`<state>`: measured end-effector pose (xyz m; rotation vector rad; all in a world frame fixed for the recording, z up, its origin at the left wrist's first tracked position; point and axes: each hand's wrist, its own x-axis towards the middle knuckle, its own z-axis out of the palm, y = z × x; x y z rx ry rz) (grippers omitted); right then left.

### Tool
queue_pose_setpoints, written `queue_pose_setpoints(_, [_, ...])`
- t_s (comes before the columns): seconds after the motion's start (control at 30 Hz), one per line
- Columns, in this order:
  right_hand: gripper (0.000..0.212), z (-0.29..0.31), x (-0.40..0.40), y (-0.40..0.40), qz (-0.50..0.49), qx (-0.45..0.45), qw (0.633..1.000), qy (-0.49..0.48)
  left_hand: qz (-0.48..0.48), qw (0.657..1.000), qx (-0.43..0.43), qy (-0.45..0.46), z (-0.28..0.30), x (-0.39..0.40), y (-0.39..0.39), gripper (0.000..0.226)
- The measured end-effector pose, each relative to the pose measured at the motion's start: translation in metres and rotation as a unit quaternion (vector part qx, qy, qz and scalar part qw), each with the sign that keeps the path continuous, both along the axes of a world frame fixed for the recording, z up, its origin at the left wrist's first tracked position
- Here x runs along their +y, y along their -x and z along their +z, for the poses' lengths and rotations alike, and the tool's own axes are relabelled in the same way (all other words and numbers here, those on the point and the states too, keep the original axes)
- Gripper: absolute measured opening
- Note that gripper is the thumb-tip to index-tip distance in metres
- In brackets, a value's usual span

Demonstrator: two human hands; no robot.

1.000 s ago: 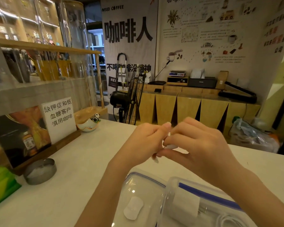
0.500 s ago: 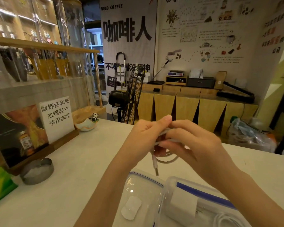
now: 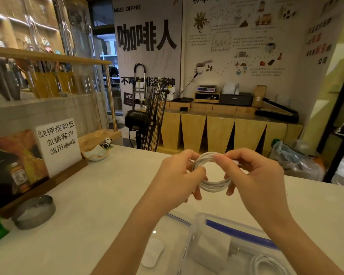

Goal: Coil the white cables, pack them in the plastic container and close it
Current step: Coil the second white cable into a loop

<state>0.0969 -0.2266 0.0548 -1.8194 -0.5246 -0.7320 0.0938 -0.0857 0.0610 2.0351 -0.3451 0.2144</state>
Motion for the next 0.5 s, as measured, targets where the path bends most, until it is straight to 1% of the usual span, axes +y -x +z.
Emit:
queue_pose_setpoints(0.1, [0.015,0.001,-0.003,0.001,0.029,0.042,0.998,-0.026,0.055,0.995,-0.077,-0.020,-0.003,-0.003,-0.001,0.015])
queue_pose_setpoints(0.17, [0.022,0.003,-0.007,0.001,0.061,0.085,0.994,-0.031,0.054,0.993,-0.099,-0.045,-0.002,-0.001,-0.001,0.015])
queue_pose_setpoints(0.27, [0.027,0.003,-0.013,0.003,0.124,0.172,0.977,-0.033,0.030,0.993,-0.104,-0.046,0.000,0.007,0.000,0.012])
queue_pose_setpoints(0.33, [0.023,0.001,-0.016,0.003,0.158,0.214,0.964,-0.025,0.028,0.992,-0.108,-0.054,0.001,0.011,-0.001,0.013])
queue_pose_setpoints(0.4, [0.021,0.000,-0.015,0.003,0.181,0.236,0.955,-0.017,0.025,0.990,-0.114,-0.074,0.002,0.012,-0.001,0.014])
queue_pose_setpoints(0.5, [0.021,0.001,-0.016,0.000,0.182,0.242,0.953,-0.009,0.030,0.983,-0.131,-0.129,0.003,0.013,-0.001,0.019])
